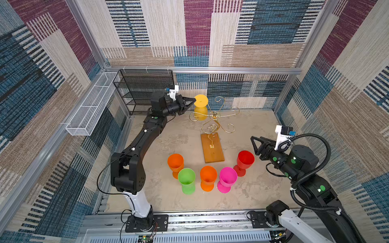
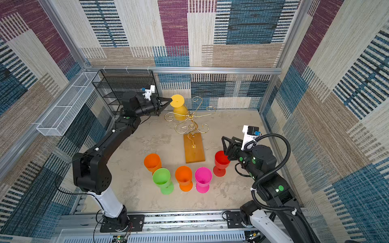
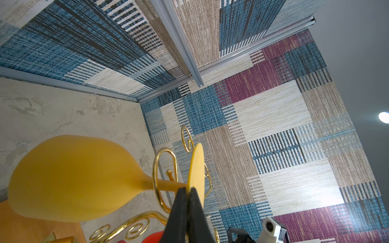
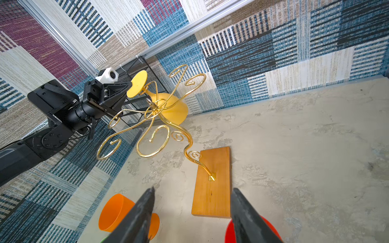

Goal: Take the wine glass off the wine glass rack
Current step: 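Close the left gripper on the yellow glass foot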

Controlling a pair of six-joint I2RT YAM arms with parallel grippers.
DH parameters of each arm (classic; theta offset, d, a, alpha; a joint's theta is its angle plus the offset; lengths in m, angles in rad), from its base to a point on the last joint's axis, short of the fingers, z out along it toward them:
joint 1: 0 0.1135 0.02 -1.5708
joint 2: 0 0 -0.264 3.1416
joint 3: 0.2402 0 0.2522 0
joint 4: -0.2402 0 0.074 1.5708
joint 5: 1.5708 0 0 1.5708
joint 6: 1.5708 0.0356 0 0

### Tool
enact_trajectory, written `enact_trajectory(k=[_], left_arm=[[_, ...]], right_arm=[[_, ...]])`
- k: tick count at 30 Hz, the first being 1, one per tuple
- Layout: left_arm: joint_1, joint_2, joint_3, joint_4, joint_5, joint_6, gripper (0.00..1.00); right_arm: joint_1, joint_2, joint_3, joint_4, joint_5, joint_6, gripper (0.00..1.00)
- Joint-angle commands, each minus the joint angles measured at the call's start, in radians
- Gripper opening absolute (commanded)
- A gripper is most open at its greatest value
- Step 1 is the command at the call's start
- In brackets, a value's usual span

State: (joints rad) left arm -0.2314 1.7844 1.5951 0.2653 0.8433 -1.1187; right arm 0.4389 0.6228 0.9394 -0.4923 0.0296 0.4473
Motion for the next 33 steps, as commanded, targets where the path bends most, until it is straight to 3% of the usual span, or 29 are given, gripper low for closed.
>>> enact_trajectory(k=[1,27,33], left_arm=[[0.0,0.004,0.014,0.044,0.007,-0.024,0.0],[0.0,0.025,0.086,-0.005,-0.032,0.019,0.0],[-0.005,0.054,0.094,0.039,-0.022,-0.02,0.0]], right_arm=[[0.002,-0.007,-0.002,0.0,0.017,0.001,0.6],[0.001,0.007,-0.008,0.012,0.024,-0.011,0.6],[0.001,0.002,-0.014,0.014,0.022,-0.009,0.6]])
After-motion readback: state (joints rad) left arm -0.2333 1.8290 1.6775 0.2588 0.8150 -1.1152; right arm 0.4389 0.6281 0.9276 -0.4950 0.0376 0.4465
